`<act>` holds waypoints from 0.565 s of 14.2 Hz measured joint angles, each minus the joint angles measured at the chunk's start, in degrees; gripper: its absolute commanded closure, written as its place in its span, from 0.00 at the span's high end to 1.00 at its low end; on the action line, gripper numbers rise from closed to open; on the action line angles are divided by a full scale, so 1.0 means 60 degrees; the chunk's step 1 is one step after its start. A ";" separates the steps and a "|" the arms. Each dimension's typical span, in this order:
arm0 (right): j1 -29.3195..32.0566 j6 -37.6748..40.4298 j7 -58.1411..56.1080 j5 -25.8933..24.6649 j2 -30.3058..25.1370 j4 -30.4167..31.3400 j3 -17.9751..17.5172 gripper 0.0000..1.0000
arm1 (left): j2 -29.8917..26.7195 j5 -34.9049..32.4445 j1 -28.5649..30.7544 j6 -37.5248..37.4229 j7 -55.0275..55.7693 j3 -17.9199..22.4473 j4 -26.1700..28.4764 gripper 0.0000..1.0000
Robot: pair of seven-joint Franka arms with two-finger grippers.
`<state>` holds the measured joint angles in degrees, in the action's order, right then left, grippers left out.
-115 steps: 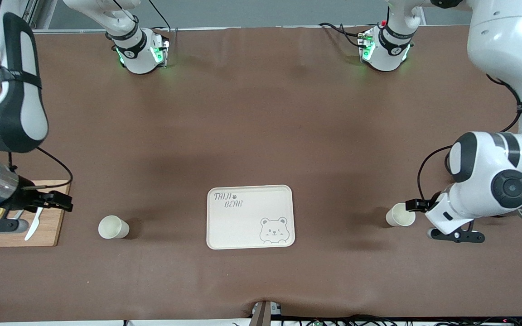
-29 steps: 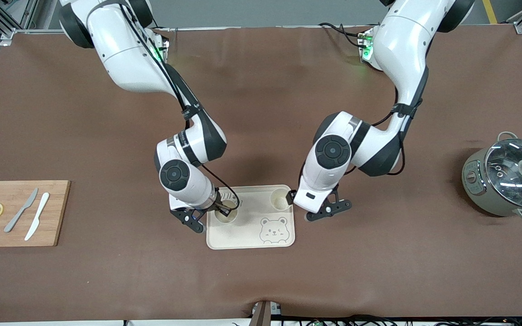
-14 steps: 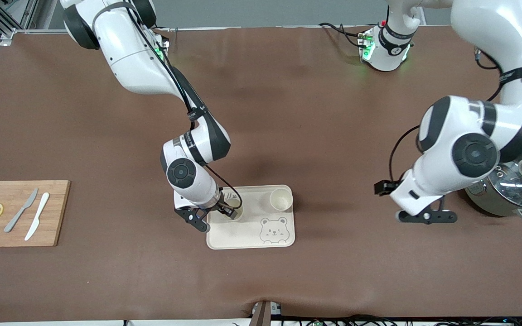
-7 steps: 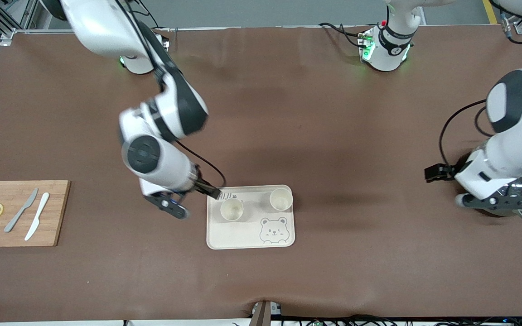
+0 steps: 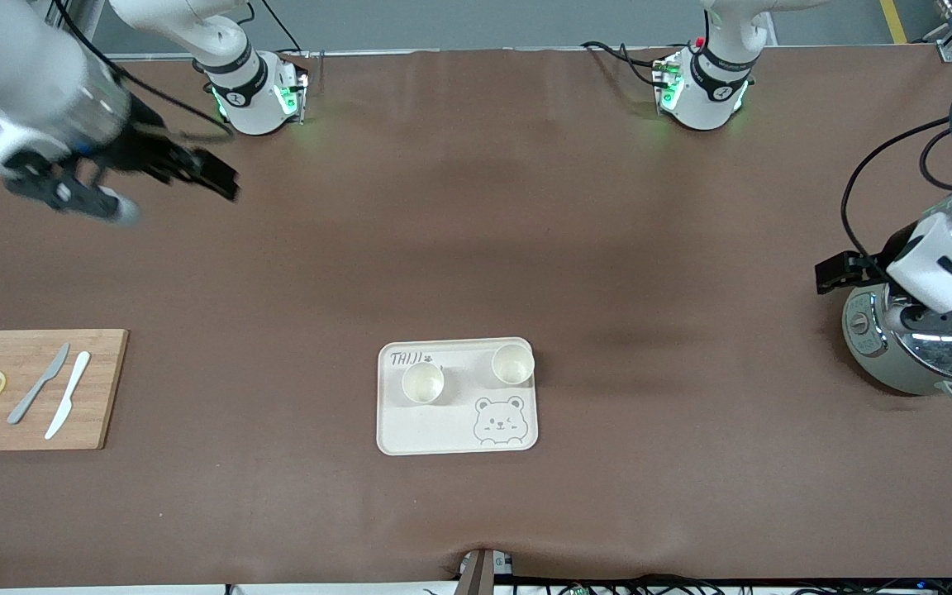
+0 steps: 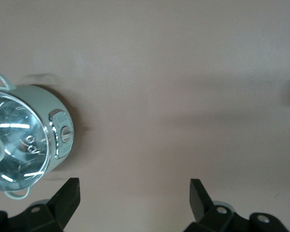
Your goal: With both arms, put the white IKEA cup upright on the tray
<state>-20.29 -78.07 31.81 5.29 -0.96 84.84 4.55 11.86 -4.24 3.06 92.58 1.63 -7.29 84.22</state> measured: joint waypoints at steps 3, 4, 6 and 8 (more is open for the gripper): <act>0.0625 -0.0206 -0.1429 -0.0573 -0.1829 0.1902 0.0021 1.00 | -0.0389 0.0000 0.0055 -0.0123 0.0141 -0.0001 0.0003 1.00; 0.1116 -0.0410 -0.2236 -0.0602 -0.2195 0.2374 0.0053 1.00 | -0.0513 0.0001 0.0050 -0.0130 0.0255 -0.0015 0.0003 1.00; 0.2315 -0.0760 -0.3938 -0.0613 -0.2517 0.2905 0.0172 1.00 | -0.0762 0.0004 0.0036 -0.0132 0.0429 -0.0050 0.0002 1.00; 0.3047 -0.0940 -0.4767 -0.0613 -0.2528 0.3033 0.0260 1.00 | -0.0963 0.0006 0.0032 -0.0152 0.0485 -0.0074 -0.0029 1.00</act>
<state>-2.01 -83.71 3.20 1.61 -16.13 103.04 6.11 6.08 -4.21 3.25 91.67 4.54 -7.73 84.04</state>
